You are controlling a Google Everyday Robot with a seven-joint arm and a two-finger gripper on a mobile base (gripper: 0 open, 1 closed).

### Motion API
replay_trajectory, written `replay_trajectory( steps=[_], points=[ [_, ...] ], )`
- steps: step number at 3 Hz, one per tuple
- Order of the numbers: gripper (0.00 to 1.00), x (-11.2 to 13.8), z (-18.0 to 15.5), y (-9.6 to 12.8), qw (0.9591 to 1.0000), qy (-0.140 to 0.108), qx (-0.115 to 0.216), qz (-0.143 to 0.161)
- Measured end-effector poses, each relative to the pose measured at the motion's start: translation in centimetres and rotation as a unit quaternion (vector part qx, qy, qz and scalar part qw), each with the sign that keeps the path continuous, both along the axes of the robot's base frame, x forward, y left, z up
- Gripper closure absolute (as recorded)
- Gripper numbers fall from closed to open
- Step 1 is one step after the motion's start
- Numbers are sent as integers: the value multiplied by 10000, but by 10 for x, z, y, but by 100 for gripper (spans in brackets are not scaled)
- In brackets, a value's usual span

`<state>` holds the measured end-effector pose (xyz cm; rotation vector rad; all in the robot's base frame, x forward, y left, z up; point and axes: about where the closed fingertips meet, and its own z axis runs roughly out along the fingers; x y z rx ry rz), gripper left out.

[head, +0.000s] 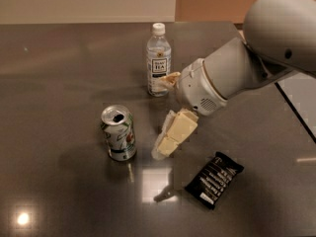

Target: Pick 7up can

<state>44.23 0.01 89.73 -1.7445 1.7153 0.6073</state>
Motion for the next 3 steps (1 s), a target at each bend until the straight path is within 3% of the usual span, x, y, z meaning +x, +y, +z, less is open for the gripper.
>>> replay_trajectory(
  steps=[1, 3],
  points=[
    [0, -4, -4, 28, 9994, 101, 271, 178],
    [0, -8, -7, 62, 9972, 261, 584, 398]
  ],
)
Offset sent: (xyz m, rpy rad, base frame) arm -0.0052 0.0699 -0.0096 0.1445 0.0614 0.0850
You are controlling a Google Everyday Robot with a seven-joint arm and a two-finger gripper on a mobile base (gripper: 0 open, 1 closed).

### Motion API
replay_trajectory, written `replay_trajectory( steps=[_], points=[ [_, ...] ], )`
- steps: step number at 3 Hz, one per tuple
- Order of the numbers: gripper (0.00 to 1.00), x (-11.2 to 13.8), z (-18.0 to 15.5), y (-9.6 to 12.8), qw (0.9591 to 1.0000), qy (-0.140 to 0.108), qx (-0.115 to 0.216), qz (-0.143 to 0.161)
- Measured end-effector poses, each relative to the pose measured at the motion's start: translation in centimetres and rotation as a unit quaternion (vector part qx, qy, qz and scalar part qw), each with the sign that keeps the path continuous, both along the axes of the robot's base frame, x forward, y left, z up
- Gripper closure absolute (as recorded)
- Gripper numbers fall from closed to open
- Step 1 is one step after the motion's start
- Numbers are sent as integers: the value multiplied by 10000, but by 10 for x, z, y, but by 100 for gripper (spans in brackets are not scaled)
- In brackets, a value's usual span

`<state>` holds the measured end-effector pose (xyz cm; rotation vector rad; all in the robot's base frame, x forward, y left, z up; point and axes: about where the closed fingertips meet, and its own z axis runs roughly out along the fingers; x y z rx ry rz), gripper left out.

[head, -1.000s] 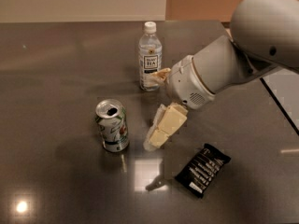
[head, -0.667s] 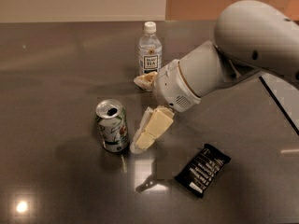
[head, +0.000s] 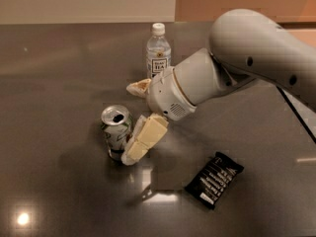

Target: Pick 7up can

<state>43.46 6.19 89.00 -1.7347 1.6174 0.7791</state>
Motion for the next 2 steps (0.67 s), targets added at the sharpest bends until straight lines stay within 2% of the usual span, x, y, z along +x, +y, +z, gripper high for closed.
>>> replay_trajectory(
  steps=[1, 2],
  points=[
    [17, -2, 0, 11, 9999, 50, 75, 84],
    [41, -4, 2, 15, 9999, 84, 71, 118]
  ],
)
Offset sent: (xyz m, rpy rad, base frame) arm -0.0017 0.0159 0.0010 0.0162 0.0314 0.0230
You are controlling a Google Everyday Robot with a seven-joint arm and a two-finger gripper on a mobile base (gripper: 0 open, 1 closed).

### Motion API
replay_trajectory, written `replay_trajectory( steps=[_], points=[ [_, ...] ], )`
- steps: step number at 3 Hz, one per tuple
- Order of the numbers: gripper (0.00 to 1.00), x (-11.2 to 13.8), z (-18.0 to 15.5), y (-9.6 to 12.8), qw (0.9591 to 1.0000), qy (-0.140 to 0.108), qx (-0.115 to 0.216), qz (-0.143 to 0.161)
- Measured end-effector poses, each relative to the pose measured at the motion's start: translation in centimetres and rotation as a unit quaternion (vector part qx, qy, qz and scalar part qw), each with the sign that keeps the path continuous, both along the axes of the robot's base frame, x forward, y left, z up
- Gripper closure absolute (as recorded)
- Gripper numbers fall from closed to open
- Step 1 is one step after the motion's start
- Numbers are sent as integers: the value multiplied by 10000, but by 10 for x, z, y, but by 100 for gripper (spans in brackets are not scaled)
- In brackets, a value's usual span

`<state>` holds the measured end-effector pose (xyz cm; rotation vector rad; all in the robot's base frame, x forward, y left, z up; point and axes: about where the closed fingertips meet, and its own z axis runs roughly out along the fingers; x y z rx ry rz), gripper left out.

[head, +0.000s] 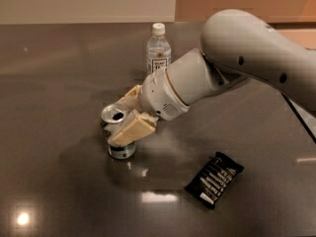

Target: Pick 7up can

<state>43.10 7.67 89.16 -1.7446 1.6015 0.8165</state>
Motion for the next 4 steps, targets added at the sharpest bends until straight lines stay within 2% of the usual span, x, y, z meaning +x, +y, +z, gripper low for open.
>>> replay_trajectory(
  steps=[2, 3, 4],
  points=[
    [88, -4, 19, -3, 9998, 73, -143, 136],
    [100, -3, 49, -10, 9995, 32, -216, 233],
    [100, -1, 80, -20, 9994, -53, -186, 289]
  ],
)
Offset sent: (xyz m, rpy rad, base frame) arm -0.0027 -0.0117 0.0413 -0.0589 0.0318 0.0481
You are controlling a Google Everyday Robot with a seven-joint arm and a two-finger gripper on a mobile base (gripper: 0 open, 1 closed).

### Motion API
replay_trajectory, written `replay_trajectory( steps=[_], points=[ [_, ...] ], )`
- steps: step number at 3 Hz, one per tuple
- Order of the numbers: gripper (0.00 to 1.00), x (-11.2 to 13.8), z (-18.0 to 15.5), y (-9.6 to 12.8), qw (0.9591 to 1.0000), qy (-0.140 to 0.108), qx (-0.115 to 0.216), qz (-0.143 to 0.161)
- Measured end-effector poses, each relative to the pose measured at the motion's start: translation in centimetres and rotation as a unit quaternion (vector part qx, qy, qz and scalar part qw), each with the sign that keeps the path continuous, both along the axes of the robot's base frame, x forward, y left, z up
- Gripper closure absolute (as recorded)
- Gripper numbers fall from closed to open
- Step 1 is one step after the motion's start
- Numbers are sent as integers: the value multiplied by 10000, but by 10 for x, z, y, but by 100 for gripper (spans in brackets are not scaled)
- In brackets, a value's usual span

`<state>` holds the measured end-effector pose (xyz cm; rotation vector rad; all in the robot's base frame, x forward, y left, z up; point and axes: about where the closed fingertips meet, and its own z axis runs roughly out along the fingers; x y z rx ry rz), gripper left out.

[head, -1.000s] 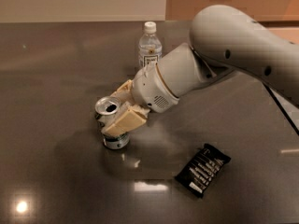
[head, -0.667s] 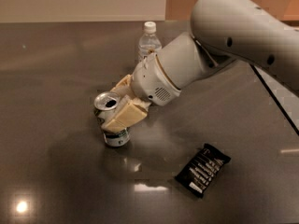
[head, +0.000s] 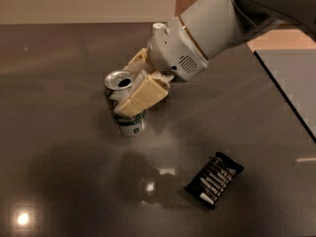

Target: Pick 7up can

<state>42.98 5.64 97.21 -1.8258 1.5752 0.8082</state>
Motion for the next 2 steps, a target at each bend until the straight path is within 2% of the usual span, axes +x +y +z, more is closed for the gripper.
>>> replay_trajectory(
  steps=[1, 2],
  points=[
    [100, -3, 46, -14, 9997, -106, 143, 149],
    [100, -3, 46, -14, 9997, -107, 143, 149]
  ],
)
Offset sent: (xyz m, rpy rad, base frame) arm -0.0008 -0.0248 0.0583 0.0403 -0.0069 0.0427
